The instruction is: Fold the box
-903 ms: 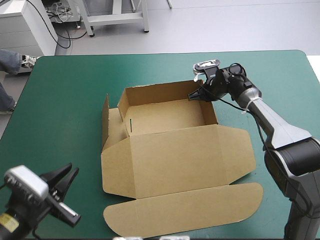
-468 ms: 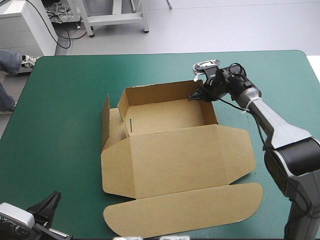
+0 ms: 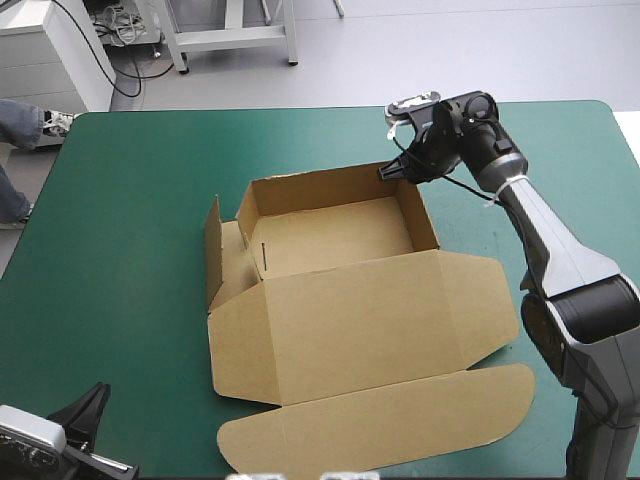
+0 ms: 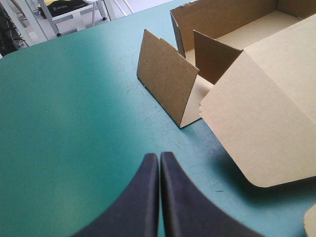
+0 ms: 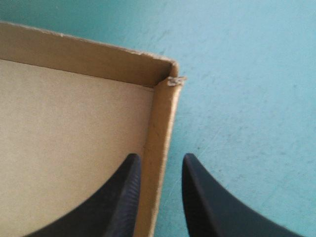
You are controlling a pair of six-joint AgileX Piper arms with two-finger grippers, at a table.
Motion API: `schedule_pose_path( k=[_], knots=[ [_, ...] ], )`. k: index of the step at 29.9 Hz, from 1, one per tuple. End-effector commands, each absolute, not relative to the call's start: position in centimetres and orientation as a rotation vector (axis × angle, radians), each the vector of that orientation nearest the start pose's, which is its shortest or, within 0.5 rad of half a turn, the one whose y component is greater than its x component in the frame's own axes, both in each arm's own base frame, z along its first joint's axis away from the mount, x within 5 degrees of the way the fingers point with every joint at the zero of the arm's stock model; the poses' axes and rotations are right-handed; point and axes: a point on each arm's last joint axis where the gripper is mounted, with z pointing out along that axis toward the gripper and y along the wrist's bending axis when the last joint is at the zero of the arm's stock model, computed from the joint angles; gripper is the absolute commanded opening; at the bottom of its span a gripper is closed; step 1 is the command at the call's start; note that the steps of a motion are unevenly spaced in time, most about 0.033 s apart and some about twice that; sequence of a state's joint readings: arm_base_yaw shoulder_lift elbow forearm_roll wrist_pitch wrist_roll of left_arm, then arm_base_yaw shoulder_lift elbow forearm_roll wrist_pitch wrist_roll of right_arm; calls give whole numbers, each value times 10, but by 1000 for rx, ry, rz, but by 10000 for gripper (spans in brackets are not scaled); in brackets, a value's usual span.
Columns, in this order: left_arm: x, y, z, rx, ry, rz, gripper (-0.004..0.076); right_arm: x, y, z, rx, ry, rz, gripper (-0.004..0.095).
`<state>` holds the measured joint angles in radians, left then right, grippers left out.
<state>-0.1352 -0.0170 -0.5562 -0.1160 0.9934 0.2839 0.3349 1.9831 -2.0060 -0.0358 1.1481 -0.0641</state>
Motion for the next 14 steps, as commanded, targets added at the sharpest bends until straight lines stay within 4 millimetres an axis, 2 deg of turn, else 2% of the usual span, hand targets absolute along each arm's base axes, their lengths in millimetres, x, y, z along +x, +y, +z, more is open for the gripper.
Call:
schedule_pose_path(
  k=[1,4,10,14],
  knots=[
    [-12,-7,308,400,1806,-21,-8,395,132,411,-487,2368,53,466],
    [-13,-7,306,412,1828,-20,-8,380,129,434,-474,2312,81,522],
    [-12,-8,303,473,1837,15,-8,344,117,476,-445,2208,115,526],
    [-9,-11,294,486,1870,-36,-8,334,114,486,-440,2182,124,526]
  ],
)
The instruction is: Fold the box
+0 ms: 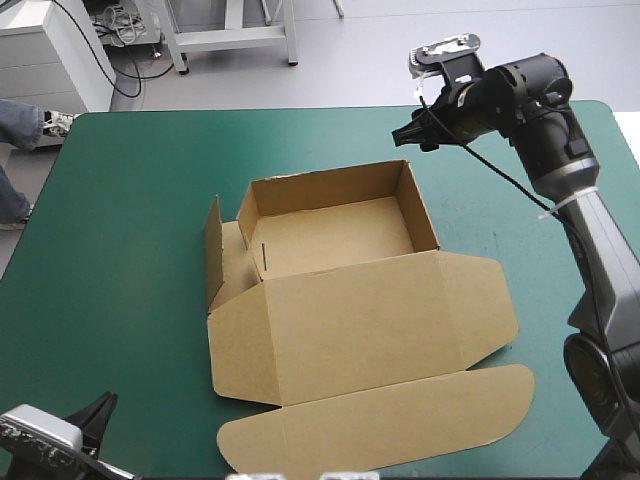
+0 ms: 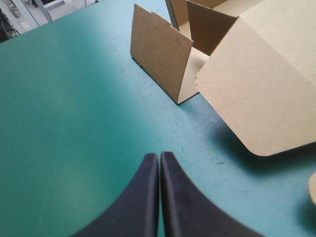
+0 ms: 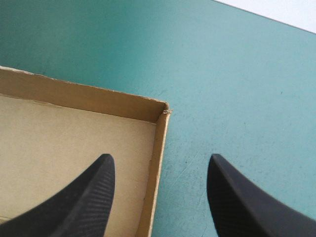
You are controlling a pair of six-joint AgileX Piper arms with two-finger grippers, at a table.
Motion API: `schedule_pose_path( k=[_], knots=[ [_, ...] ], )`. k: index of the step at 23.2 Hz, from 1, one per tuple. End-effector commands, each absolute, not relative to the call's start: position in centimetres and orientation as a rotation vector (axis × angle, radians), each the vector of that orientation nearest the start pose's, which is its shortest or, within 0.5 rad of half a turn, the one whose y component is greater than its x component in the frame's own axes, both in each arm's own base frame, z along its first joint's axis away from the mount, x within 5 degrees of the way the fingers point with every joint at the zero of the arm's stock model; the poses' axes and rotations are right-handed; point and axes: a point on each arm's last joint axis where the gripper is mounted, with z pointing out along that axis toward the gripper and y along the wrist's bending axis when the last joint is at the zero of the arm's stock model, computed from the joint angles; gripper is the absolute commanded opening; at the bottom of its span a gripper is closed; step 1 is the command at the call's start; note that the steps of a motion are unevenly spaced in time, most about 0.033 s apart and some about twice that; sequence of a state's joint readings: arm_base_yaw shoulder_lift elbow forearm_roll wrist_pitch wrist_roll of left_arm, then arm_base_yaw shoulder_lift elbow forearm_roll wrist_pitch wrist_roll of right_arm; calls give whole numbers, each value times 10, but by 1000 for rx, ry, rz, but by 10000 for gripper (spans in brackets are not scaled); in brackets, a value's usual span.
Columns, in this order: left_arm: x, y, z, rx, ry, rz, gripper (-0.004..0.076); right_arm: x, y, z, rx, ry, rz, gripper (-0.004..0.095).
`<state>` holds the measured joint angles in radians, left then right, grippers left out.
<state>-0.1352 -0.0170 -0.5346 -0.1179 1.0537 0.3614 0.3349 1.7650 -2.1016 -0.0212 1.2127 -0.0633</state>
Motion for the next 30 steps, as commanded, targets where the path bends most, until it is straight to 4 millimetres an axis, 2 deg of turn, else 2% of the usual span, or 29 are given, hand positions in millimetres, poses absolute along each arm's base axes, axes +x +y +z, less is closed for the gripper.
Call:
schedule_pose_path(
  k=[1,4,11,14,17,19,20,22,25,28,30],
  knots=[
    [-8,-13,292,499,1869,-56,-8,334,114,486,-441,2185,126,526],
    [-9,-14,291,547,1862,-73,-8,338,117,469,-456,2245,138,526],
    [-10,-13,291,625,1841,-149,-8,352,122,387,-529,2506,96,526],
    [-11,-13,291,628,1845,-180,-8,365,126,361,-535,2545,92,524],
    [-13,-18,291,519,1883,-333,-8,384,134,330,-521,2590,101,524],
    [-14,-20,292,519,1878,-380,-8,392,136,313,-531,2637,94,524],
    [-14,-20,292,519,1878,-380,-8,393,137,310,-532,2644,93,523],
    [-14,-20,292,519,1879,-370,-8,396,137,308,-503,2637,91,443],
    [-13,-18,291,519,1881,-348,-8,397,138,309,-489,2620,97,2],
    [-13,-18,291,518,1882,-343,-8,397,136,312,-481,2622,75,-22],
    [-13,-18,291,519,1882,-343,-8,394,133,324,-480,2632,41,-22]
  ],
)
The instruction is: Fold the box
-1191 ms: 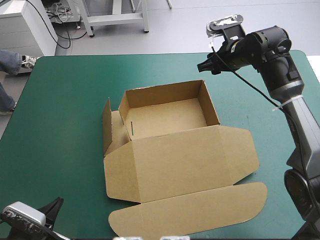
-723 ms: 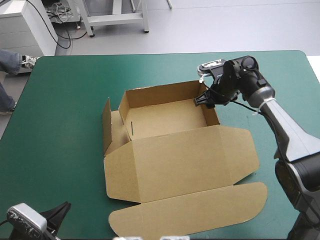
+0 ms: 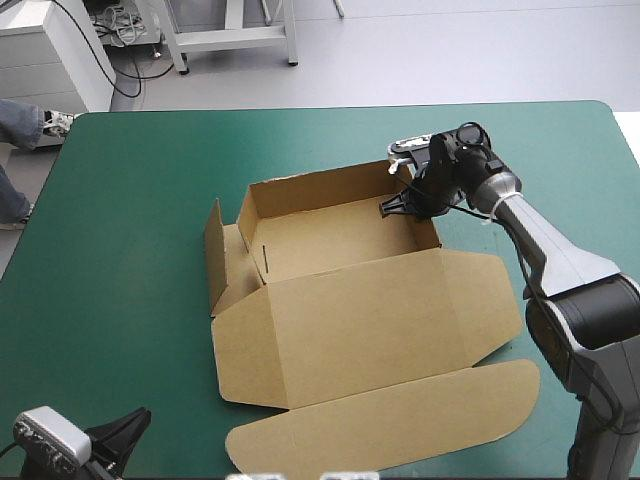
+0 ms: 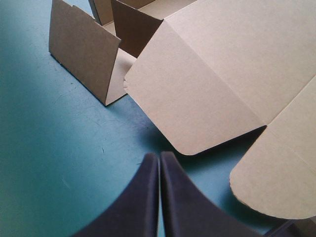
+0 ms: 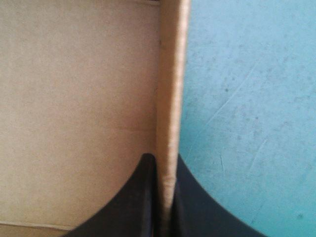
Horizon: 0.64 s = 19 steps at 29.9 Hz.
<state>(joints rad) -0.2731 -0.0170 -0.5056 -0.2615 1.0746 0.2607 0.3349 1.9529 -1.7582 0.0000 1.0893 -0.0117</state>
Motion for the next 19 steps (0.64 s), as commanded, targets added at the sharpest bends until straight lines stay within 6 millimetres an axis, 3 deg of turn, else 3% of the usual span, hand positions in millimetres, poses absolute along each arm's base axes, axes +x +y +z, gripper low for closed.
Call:
schedule_pose_path(
  k=[1,6,11,14,19],
  knots=[
    [-13,-18,291,518,1882,-343,-8,392,131,332,-482,2637,23,-22],
    [-13,-18,291,535,1876,-330,-8,379,124,383,-443,2499,22,-22],
    [-13,-18,291,537,1875,-329,-8,343,110,437,-391,2362,31,-22],
    [-13,-18,292,536,1873,-329,-8,321,101,462,-374,2290,24,-22],
    [-13,-18,292,536,1873,-329,-3,299,88,486,-339,2214,-25,-22]
  ],
)
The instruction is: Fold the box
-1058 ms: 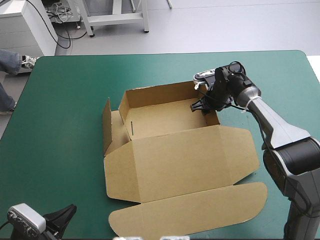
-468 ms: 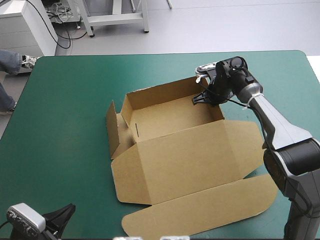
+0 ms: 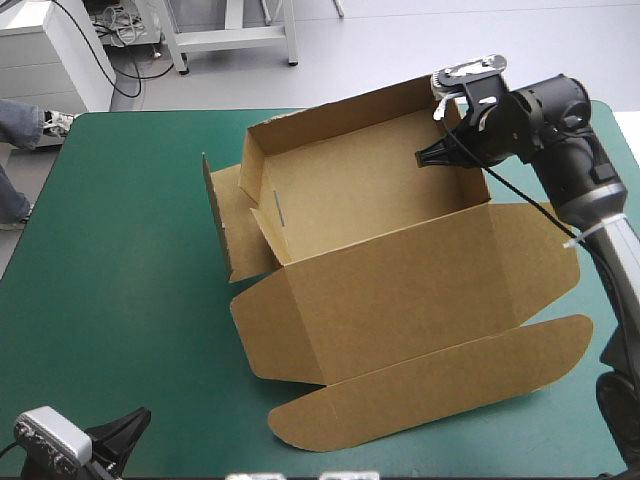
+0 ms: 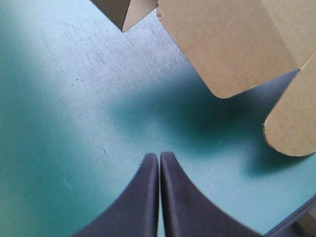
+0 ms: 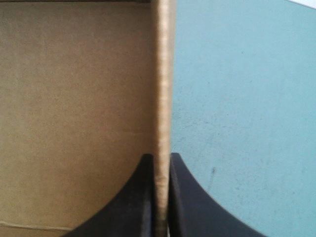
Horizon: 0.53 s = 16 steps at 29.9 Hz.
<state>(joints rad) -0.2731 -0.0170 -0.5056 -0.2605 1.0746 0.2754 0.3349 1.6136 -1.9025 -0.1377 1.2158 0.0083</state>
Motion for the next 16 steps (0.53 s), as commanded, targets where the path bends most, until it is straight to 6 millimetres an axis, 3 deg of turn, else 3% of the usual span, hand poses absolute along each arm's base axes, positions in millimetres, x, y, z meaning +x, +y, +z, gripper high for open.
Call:
schedule_pose_path(
  k=[1,5,10,12,16],
  knots=[
    [-13,-18,292,536,1873,-329,6,295,87,489,-334,2205,-21,-22],
    [-14,-20,292,548,1866,-351,145,292,86,492,-332,2197,-19,-22],
    [-14,-21,292,563,1857,-356,490,292,86,489,-334,2207,-18,-22],
    [-14,-21,293,563,1857,-358,522,293,87,489,-335,2209,-16,-22],
    [-16,-25,294,520,1862,-456,500,293,87,489,-340,2208,-19,-22]
  ],
)
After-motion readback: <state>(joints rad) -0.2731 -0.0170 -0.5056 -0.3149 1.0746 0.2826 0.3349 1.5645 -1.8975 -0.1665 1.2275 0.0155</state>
